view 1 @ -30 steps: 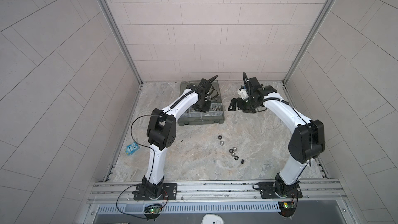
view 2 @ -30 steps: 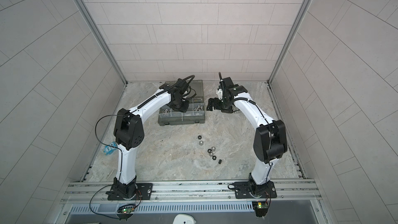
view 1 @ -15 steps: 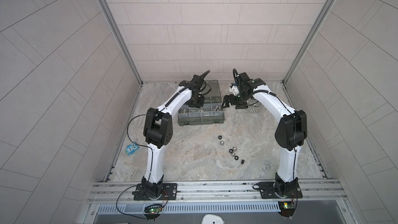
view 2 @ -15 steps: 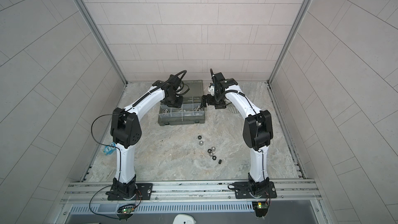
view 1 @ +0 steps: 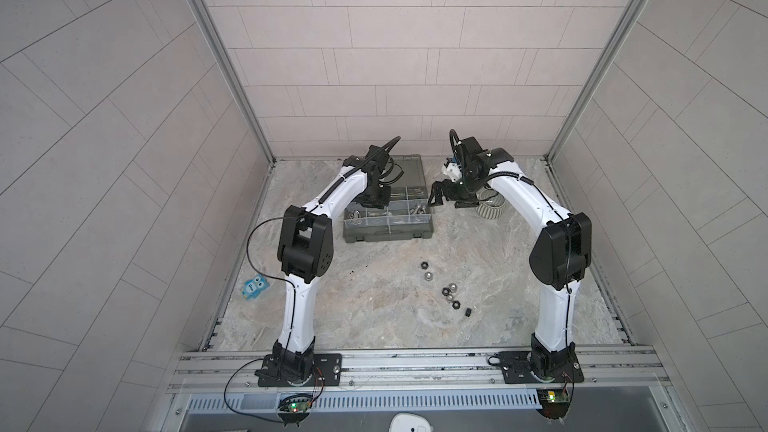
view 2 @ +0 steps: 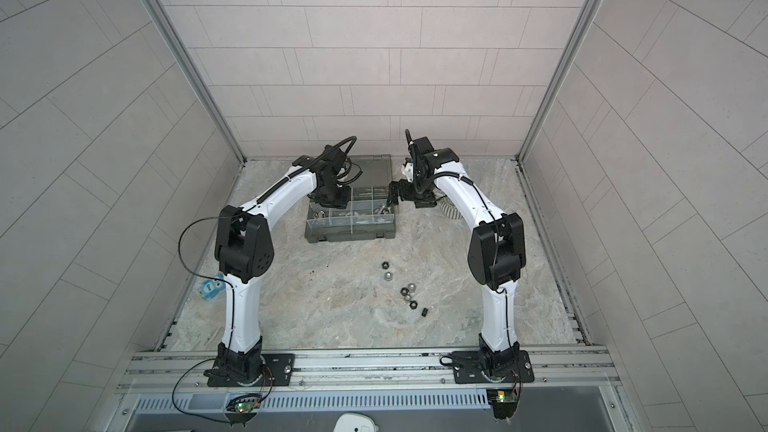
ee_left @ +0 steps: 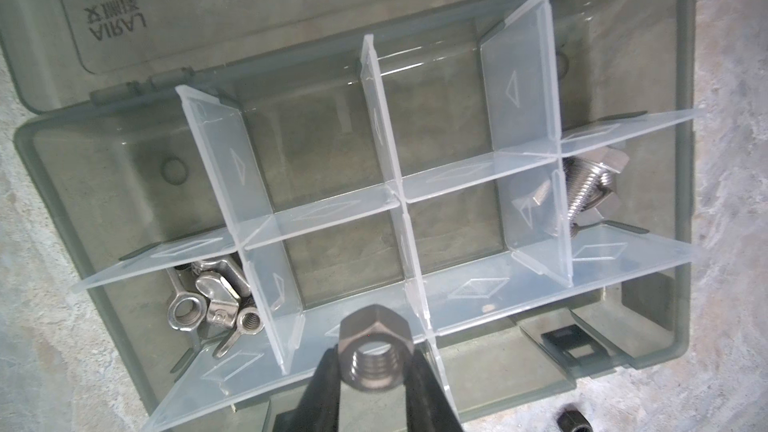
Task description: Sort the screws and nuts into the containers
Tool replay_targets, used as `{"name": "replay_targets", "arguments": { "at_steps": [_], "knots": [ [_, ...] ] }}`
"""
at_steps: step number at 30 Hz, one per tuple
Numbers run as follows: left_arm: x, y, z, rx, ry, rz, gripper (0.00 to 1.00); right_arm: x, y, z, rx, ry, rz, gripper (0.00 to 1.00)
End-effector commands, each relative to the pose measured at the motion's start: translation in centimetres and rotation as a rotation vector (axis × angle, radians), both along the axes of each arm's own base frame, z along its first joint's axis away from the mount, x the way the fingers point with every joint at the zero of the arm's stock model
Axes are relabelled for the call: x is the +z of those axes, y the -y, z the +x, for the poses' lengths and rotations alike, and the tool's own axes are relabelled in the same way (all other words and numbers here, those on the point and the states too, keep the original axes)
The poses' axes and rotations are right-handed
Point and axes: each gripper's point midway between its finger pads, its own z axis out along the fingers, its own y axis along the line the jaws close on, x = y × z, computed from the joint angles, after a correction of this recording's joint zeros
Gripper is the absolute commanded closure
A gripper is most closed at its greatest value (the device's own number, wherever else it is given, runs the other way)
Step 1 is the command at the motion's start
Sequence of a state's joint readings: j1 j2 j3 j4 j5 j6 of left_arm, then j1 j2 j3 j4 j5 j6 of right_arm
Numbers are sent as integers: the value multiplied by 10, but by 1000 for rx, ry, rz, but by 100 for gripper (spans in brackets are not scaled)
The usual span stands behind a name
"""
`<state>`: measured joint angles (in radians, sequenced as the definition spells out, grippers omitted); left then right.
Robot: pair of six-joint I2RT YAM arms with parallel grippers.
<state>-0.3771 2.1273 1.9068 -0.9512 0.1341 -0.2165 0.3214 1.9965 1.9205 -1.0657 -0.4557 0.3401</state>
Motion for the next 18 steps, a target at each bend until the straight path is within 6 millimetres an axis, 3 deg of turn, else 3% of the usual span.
{"name": "replay_targets", "arguments": {
  "at_steps": [1, 4, 8, 13, 18],
  "knots": [
    [-9, -2, 1, 4, -16, 2, 76, -5, 5, -3, 4, -20, -33, 1],
    [-12, -4, 2, 10, -21, 3, 74, -4, 8, -4, 0, -17, -44, 1],
    [-15, -9, 3, 21, -25, 19, 53, -3, 11, -7, -1, -15, -52, 1],
    [-11, -10, 0, 26, -24, 10, 47, -1, 15, -11, -6, -9, -65, 1],
    [9, 2, -9, 8, -6, -39, 45, 3, 24, -20, -23, -3, -93, 1]
  ]
}}
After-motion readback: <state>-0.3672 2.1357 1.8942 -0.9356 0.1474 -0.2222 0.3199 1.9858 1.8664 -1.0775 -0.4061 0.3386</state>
